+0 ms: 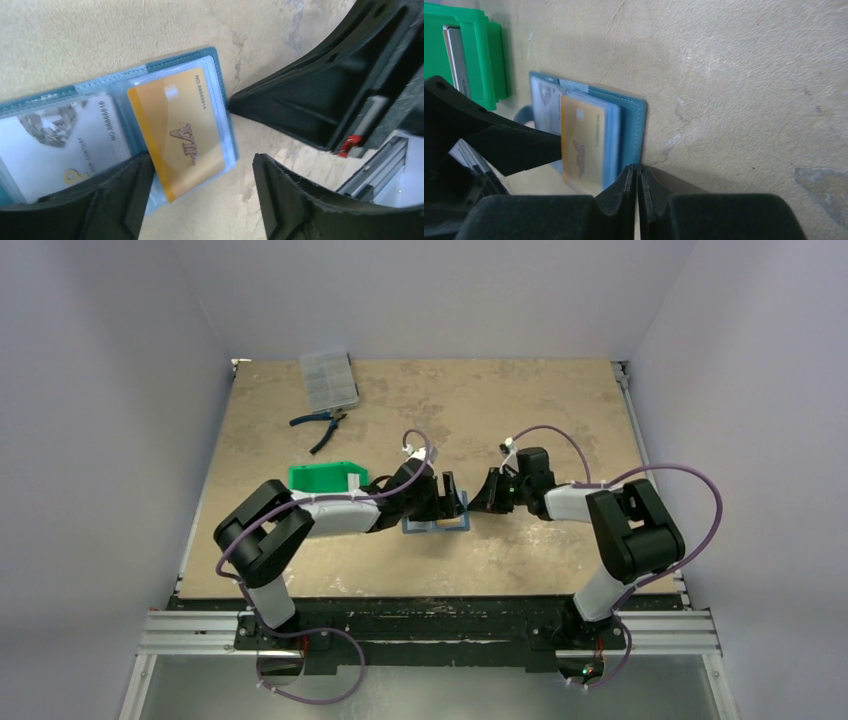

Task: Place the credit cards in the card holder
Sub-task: Insert the credit card into the card holder.

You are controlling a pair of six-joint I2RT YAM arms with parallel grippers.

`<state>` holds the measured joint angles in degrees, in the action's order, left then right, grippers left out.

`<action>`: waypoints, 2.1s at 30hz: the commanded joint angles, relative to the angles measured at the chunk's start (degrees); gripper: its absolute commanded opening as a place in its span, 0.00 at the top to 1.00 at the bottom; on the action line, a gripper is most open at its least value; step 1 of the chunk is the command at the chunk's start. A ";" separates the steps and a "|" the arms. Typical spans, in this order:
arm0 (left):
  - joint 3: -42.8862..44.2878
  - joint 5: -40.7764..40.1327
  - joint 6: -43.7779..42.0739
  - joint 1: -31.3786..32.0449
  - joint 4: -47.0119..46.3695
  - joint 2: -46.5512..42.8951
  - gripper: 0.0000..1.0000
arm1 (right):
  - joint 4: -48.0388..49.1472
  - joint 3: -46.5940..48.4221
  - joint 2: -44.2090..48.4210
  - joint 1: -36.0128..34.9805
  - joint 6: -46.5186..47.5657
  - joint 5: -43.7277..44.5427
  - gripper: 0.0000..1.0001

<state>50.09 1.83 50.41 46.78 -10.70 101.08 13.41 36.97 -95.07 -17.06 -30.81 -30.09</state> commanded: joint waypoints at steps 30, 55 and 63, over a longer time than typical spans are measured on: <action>3.49 -3.32 -7.30 -0.39 7.94 -2.42 0.83 | 5.47 -1.47 3.20 -2.53 -1.88 -9.15 0.73; -2.92 -5.35 -5.94 -0.70 4.91 -0.86 0.89 | 7.55 -0.85 -1.28 -4.15 -3.35 -10.34 0.62; -3.02 -4.67 -5.86 -0.71 4.44 -0.44 0.91 | 5.51 0.03 1.33 -6.13 -3.21 -8.39 0.62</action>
<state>48.42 -2.33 44.40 46.28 -7.31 99.66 19.31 35.88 -96.03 -21.58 -34.09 -38.61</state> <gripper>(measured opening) 0.097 0.379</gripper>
